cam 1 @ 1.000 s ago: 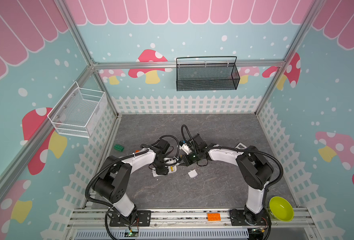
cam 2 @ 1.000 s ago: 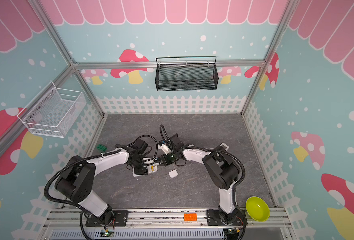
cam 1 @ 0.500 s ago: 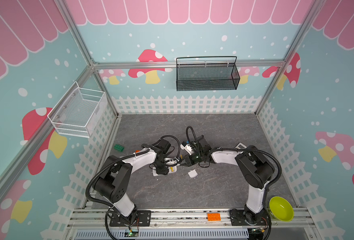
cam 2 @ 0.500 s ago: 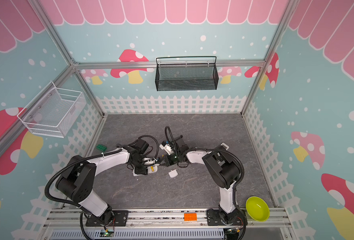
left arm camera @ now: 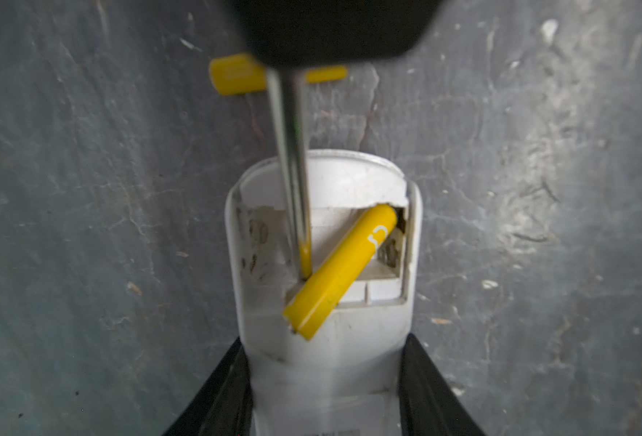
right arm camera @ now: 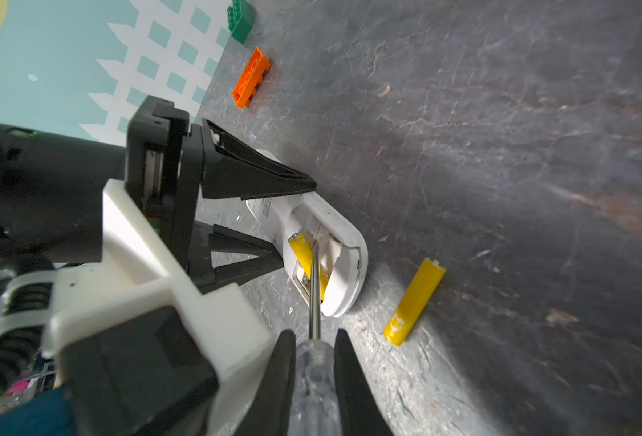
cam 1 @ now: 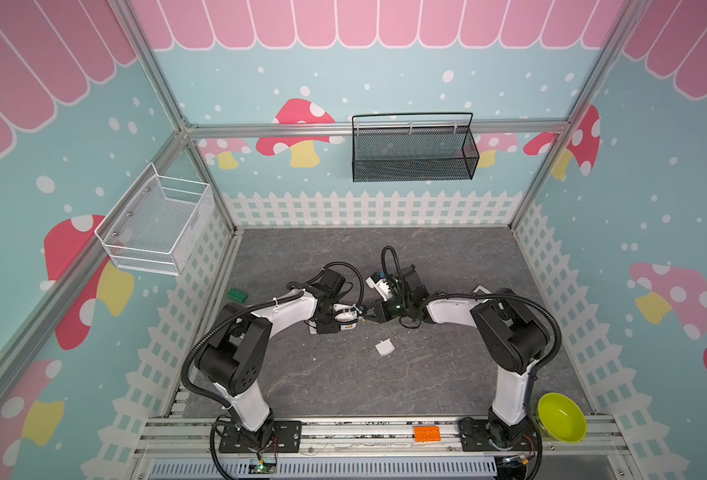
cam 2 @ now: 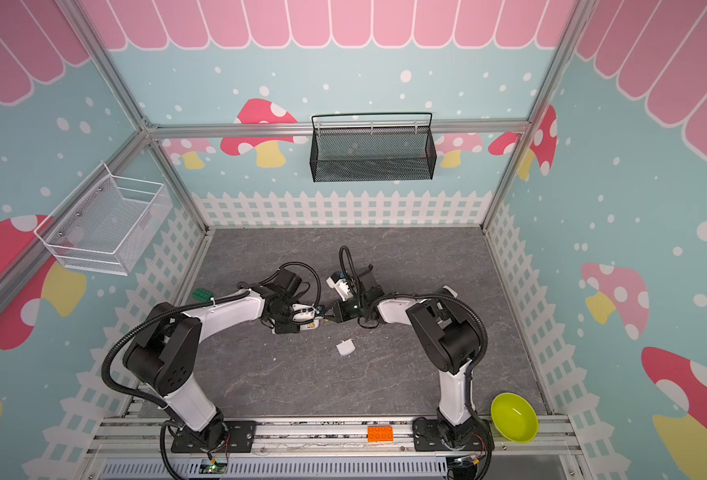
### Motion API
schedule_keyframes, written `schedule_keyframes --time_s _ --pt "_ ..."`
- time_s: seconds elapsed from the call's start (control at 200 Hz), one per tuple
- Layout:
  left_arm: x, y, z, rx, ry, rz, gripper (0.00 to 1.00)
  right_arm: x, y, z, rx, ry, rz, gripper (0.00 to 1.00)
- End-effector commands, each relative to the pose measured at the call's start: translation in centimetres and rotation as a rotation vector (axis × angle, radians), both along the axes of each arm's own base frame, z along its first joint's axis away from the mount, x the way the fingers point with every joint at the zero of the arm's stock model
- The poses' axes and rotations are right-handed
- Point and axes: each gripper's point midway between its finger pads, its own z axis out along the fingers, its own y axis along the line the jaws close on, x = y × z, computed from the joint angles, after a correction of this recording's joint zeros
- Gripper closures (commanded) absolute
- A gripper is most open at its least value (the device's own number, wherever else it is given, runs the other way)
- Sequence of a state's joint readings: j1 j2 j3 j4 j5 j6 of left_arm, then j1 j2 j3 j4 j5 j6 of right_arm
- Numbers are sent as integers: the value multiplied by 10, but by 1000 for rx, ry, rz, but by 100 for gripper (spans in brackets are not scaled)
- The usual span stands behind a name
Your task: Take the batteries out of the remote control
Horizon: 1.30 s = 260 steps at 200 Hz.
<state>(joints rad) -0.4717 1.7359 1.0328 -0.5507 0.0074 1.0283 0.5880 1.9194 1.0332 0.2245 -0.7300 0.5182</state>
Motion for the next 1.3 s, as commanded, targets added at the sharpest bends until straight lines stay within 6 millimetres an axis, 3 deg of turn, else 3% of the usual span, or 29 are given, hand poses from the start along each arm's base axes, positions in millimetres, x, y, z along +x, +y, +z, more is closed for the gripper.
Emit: schedule_keyframes --time_s 0.0,0.555,0.74,0.801,0.816,0.861,1.036,1.296 --pt "61 -21 22 -58 -243 -4 52 -43 19 1 75 67 166 100" --pt "93 -19 38 -35 -429 12 52 -40 16 -14 30 59 157 100" --pt "100 -15 41 -24 -467 39 52 -30 12 8 52 1 135 100" --pt "104 -14 45 -15 -500 46 51 -28 9 7 48 1 127 100" --pt "105 -13 46 -10 -508 46 51 -26 9 19 63 -24 123 100" --pt "107 -12 49 3 -536 36 51 -24 8 25 70 -33 119 100" --pt "109 -7 52 63 -653 -20 51 -19 1 35 74 -58 94 100" --pt "108 2 59 70 -668 30 51 -7 -22 48 63 -104 10 100"
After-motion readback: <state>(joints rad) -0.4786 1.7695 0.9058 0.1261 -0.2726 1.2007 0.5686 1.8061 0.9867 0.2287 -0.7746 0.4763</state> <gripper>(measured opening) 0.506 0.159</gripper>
